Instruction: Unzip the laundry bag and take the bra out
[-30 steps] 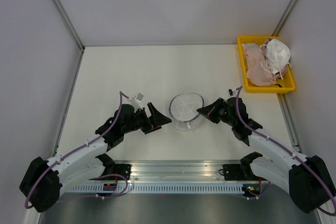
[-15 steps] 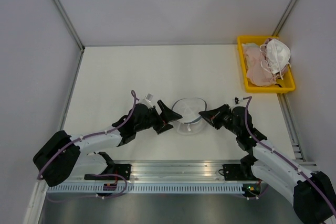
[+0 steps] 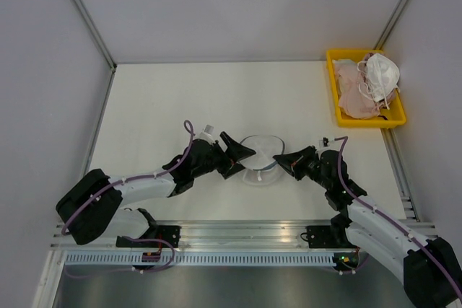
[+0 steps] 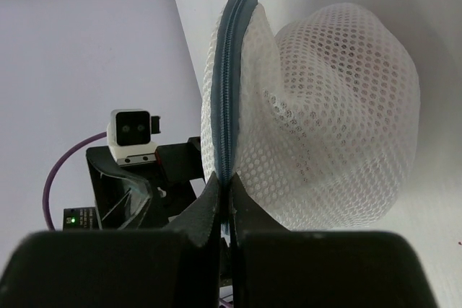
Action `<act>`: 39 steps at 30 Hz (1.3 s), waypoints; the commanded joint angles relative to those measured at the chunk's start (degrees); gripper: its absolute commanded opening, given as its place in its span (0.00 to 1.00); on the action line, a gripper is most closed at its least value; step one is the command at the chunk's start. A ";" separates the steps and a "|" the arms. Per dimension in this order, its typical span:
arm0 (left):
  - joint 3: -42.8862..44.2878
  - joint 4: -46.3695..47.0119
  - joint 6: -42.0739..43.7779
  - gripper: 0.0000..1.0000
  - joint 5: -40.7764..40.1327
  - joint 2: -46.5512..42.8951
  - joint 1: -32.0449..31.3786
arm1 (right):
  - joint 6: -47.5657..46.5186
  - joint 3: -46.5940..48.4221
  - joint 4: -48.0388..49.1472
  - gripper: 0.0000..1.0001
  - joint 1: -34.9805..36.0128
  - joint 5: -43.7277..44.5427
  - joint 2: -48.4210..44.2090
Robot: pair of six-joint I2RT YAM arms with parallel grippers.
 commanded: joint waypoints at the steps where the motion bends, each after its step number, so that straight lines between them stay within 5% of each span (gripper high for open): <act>1: 1.52 2.91 -2.00 0.94 -2.32 1.95 -0.30 | 2.32 -0.41 3.53 0.01 0.17 -1.93 -1.31; 17: -1.04 4.74 -2.88 0.88 -4.61 2.37 -0.39 | 5.05 -2.52 9.07 0.00 0.17 -2.72 -0.61; 23: -0.59 9.31 -3.14 0.67 -5.84 6.16 -0.39 | 4.61 -2.61 9.34 0.00 0.26 -4.04 -1.49; 29: -0.59 10.64 -2.97 0.25 -6.01 6.43 -0.39 | 2.94 -2.27 8.55 0.01 0.26 -5.27 -1.31; 34: -0.86 8.97 -2.18 0.02 -6.45 4.06 -0.39 | -3.19 0.54 5.13 0.01 0.17 -6.76 0.44; 36: -1.03 8.62 -1.91 0.02 -6.37 3.36 -0.39 | -6.45 3.35 3.02 0.35 0.17 -7.46 1.32; 38: -1.29 7.48 -1.56 0.02 -6.45 1.95 -0.30 | -12.25 6.51 -2.16 0.62 0.26 -7.03 0.80; 39: -1.38 6.95 -1.39 0.02 -6.71 1.34 -0.39 | -14.27 7.66 -4.61 0.67 0.17 -6.24 0.28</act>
